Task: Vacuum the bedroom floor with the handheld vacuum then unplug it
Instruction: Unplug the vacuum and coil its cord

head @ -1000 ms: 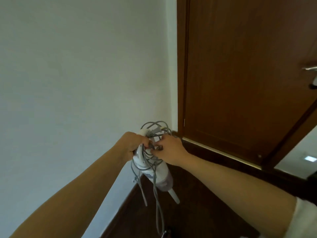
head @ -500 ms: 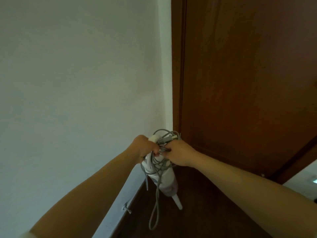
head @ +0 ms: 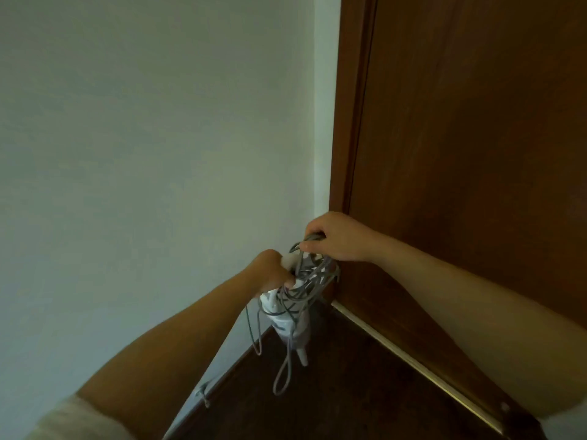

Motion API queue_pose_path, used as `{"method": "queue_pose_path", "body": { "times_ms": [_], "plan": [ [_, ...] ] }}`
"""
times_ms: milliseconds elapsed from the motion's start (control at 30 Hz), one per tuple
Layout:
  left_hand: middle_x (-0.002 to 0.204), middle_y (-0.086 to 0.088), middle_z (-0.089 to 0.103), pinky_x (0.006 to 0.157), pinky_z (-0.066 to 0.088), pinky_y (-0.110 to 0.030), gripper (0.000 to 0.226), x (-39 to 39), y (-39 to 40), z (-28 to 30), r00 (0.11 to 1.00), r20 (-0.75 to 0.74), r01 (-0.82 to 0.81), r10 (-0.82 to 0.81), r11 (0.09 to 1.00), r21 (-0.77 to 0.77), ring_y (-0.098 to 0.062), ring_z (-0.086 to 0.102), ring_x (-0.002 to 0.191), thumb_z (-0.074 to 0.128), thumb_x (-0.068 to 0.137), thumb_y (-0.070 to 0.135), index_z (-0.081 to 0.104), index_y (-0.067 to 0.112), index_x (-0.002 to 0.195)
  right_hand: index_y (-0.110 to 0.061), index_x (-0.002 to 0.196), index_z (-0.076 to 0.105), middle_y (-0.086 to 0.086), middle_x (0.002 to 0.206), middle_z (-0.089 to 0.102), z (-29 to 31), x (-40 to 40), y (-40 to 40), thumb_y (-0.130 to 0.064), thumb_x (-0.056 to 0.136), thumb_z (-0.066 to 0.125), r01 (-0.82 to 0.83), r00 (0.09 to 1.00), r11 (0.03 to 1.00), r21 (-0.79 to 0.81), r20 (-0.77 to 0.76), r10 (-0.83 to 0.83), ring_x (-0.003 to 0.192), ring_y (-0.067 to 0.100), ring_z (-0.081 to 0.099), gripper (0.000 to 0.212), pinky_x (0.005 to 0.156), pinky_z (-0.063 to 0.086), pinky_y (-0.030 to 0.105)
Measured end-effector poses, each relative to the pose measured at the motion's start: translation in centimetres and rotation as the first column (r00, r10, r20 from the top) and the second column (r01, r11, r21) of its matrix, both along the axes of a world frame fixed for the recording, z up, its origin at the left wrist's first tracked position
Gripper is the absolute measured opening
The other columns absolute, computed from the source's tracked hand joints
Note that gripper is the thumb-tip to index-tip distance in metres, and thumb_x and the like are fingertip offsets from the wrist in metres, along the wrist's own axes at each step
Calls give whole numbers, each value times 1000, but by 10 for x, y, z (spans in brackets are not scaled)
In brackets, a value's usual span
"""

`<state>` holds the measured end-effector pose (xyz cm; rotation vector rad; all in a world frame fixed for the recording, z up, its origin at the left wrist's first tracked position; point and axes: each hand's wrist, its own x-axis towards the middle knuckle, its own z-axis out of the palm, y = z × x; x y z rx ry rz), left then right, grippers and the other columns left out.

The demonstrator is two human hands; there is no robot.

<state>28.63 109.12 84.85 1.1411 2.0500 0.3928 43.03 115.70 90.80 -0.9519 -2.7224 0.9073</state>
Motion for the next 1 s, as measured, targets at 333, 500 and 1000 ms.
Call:
{"method": "queue_pose_path", "body": {
  "times_ms": [333, 500, 1000],
  "plan": [
    [92, -8, 62, 73, 41, -27, 27, -40, 79, -11, 971, -61, 229, -231, 973, -33, -19, 55, 84, 72, 74, 11, 65, 7, 100, -13, 90, 69, -18, 78, 55, -18, -52, 119, -33, 86, 69, -61, 998, 998, -31, 3, 61, 73, -2, 52, 20, 60, 35, 12],
    [94, -9, 62, 73, 41, -26, 31, -54, 128, -35, 960, -20, 279, -280, 960, -42, -19, 54, 85, 73, 74, 13, 65, 6, 103, -20, 89, 66, -18, 81, 54, -31, -61, 164, -29, 81, 75, -42, 991, 997, -69, 122, 50, 74, 0, 52, 15, 60, 37, 15],
    [102, -14, 65, 71, 47, -25, 37, -79, 285, -50, 967, 11, 255, -256, 958, -131, -23, 58, 89, 74, 75, 13, 65, 2, 109, -8, 103, 70, -3, 93, 60, -56, -94, 307, -30, 85, 71, 26, 988, 1000, -1, 151, -25, 81, 7, 51, 29, 58, 35, 13]
  ]
}}
